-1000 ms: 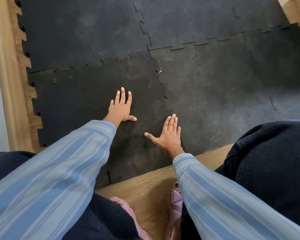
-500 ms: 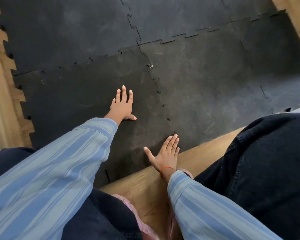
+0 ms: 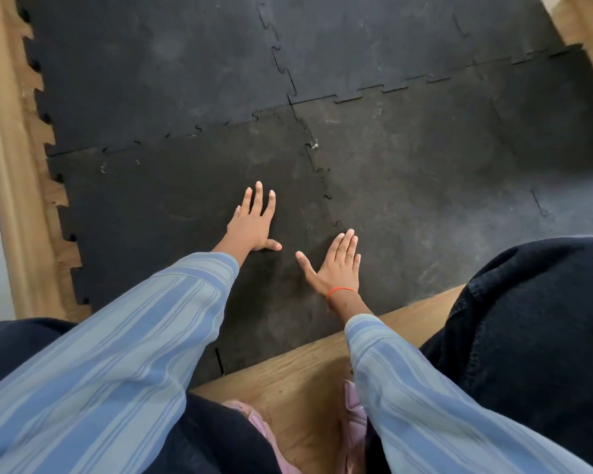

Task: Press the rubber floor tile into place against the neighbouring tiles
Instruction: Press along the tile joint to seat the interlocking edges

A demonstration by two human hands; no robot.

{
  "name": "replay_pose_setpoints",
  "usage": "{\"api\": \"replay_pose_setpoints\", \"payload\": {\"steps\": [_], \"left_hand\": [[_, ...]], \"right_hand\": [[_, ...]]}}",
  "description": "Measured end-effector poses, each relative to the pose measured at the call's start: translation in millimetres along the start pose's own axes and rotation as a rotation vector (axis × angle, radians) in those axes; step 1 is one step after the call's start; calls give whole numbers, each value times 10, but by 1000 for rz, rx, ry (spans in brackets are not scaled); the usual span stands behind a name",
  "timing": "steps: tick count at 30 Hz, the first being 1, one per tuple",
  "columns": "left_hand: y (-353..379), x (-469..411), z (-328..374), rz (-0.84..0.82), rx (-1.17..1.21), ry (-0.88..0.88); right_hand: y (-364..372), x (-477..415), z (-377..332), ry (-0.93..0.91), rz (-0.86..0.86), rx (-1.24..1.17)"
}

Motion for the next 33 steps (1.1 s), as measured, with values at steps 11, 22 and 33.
{"api": "replay_pose_setpoints", "payload": {"steps": [11, 22, 33], "left_hand": [[30, -33, -24, 5, 16, -15], [49, 147, -171, 161, 89, -133], [44, 273, -730, 80, 243, -415]], "right_hand": [[-481, -869, -419, -245, -113, 122], [-658, -1169, -596, -380, -91, 258], [-793, -1558, -989, -401, -37, 303]]}}
Point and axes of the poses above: each hand's wrist, its own x-axis away from the middle knuckle, its own y-axis out of the palm, z = x × y, the point moved 2 cm from there along -x, towards the middle knuckle, and after that the axes turned 3 degrees about z, right-handed, at the moved point
